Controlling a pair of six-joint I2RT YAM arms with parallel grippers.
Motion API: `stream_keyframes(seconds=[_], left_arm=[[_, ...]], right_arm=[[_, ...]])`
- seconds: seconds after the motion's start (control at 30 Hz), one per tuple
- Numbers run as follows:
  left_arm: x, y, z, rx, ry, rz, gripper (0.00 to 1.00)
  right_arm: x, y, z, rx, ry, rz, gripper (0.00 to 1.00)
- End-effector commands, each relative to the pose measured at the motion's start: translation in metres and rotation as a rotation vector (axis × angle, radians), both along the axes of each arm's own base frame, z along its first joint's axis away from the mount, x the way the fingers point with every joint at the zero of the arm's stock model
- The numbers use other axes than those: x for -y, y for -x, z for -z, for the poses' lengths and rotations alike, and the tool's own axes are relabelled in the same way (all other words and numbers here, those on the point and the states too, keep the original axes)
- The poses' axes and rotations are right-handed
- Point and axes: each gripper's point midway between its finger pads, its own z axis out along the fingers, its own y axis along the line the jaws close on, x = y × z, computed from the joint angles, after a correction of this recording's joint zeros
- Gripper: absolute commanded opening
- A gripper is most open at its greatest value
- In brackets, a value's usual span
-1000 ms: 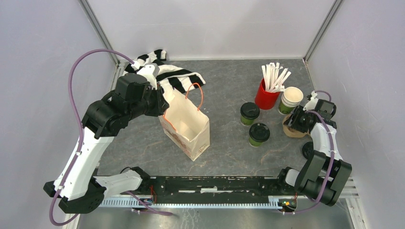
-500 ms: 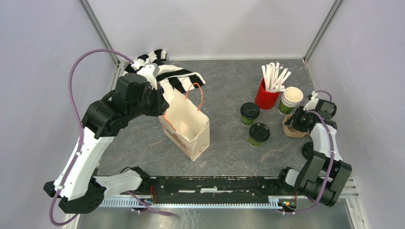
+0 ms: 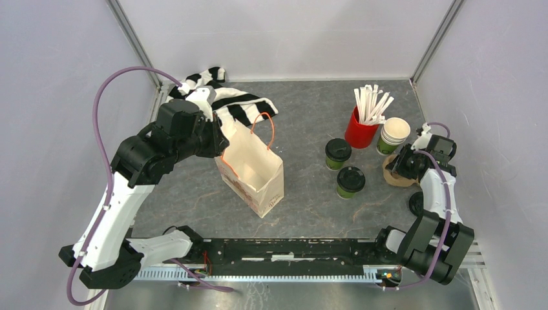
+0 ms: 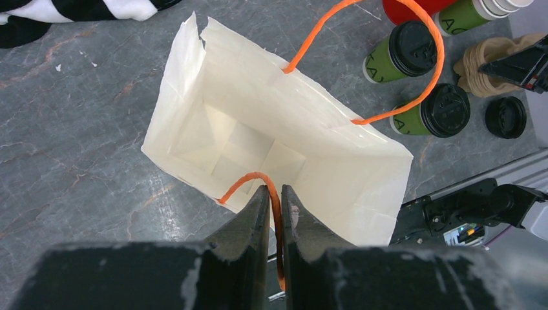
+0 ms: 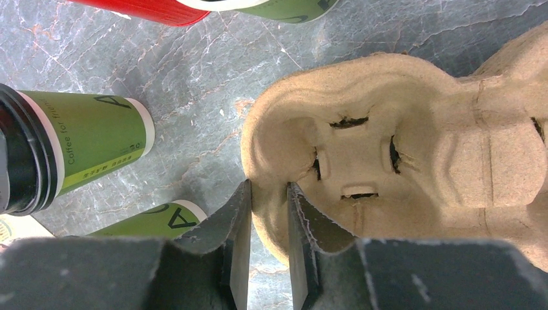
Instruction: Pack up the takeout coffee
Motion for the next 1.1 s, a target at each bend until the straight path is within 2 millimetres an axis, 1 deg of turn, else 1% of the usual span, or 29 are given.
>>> stream_keyframes(seconds=[0.0,0.1,0.27,0.37,0.47,0.67,0.77,0.9,1.0,1.07], left_arm=[[0.005,-0.004,-0.008,0.049,0.006,0.035,0.19],[0.006,-0.004,-0.009,0.049,0.009,0.038,0.19],[0.006,-0.004,-0.008,0.046,0.009,0.04,0.19],[0.006,-0.004,-0.008,0.045,0.008,0.04,0.19],[0.006,-0.004,-0.007,0.044,0.008,0.041,0.19],[0.007,-0.004,-0.007,0.042,0.008,0.043,0.19],[0.007,-0.004,-0.007,0.04,0.009,0.044,0.19],[0.008,-0.004,-0.006,0.037,0.011,0.046,0.19],[0.009,-0.004,-0.007,0.038,0.014,0.049,0.18],[0.009,-0.004,-0.006,0.036,0.012,0.05,0.18]], right_arm=[[-0.002,-0.007,-0.015,0.062,-0.01,-0.01,0.29],[-0.004,-0.009,-0.014,0.072,-0.024,-0.016,0.35],[-0.003,-0.012,-0.015,0.077,-0.024,-0.025,0.35],[-0.003,-0.012,-0.011,0.068,-0.024,-0.027,0.35],[-0.001,-0.012,-0.009,0.058,-0.014,-0.028,0.4],[-0.001,-0.012,-0.003,0.047,-0.019,-0.034,0.4],[0.001,-0.014,-0.004,0.046,-0.01,-0.032,0.37],[0.003,-0.014,-0.004,0.044,-0.005,-0.028,0.24],[0.002,-0.013,-0.002,0.041,-0.004,-0.028,0.2],[0.003,-0.012,-0.003,0.04,0.0,-0.027,0.13]])
